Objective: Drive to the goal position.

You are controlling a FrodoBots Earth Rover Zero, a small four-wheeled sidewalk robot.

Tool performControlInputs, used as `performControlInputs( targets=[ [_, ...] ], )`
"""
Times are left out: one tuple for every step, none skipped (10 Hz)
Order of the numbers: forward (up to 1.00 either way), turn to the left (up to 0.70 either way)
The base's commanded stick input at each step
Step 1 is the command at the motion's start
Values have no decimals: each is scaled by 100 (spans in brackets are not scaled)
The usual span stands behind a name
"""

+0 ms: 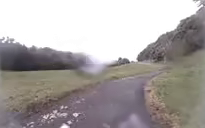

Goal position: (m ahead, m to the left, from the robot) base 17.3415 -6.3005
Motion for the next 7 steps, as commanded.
performControlInputs(
  targets=[
    [70,0],
    [70,0],
    [70,0],
    [70,0],
    [70,0],
    [70,-15],
    [70,-35]
  ],
)
